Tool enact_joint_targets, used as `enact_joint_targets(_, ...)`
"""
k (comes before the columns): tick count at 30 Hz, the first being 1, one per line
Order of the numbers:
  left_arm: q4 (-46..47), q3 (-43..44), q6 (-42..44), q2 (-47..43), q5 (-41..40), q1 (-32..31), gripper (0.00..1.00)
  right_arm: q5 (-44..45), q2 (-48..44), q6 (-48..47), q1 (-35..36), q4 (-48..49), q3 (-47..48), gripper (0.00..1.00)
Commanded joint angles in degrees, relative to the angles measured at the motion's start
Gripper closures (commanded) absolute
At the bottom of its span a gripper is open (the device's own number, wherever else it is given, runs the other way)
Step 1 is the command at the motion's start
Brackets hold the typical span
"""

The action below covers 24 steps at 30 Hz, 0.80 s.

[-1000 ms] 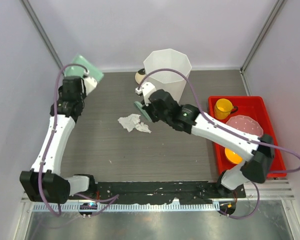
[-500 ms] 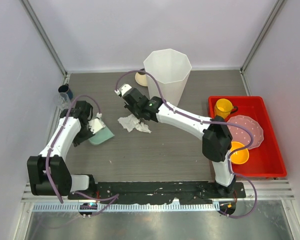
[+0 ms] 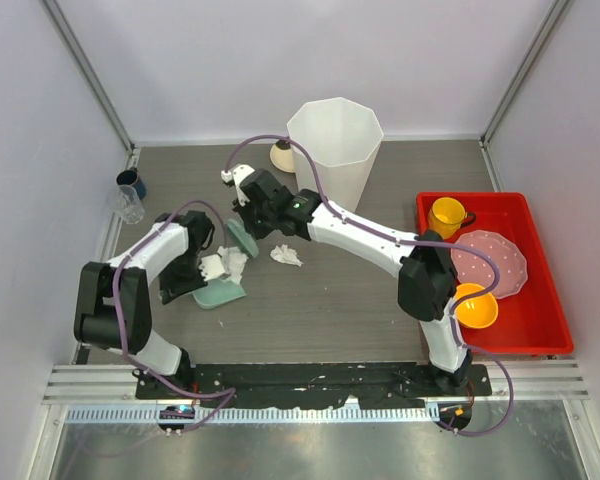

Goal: Sweep away the paper scraps from the table

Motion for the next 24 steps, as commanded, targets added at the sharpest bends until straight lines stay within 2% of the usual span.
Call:
enact_joint_targets(1,1.92,2.01,-1.77,3.25,1.79,-0.37,1.0,-12.77,-0.56,7.99,0.59,7.94,2.09,0.99)
enact_joint_targets(5,3.5,2.45,-3.0,3.61,3.72,-0.28,1.0,-14.98,-3.54,10.47,0.85,13.21,-0.1,0.99)
enact_joint_targets(8,5.17,2.54,-3.53,2.39,5.91,-0.2,1.0,-13.85,-5.65,9.86,1.11,12.35,-1.07,0.99)
enact_joint_targets(16,7.99,3.25,-6.43,-2.54,15.84,2.09,1.0,-0.94,-15.22,3.71,1.11,8.83,-0.89,0.99)
enact_joint_targets(24,8.78,1.57,-7.4,-6.31,16.47,2.18,1.0,9.53,-24.98,-2.0,1.11,6.98,-2.91,0.99)
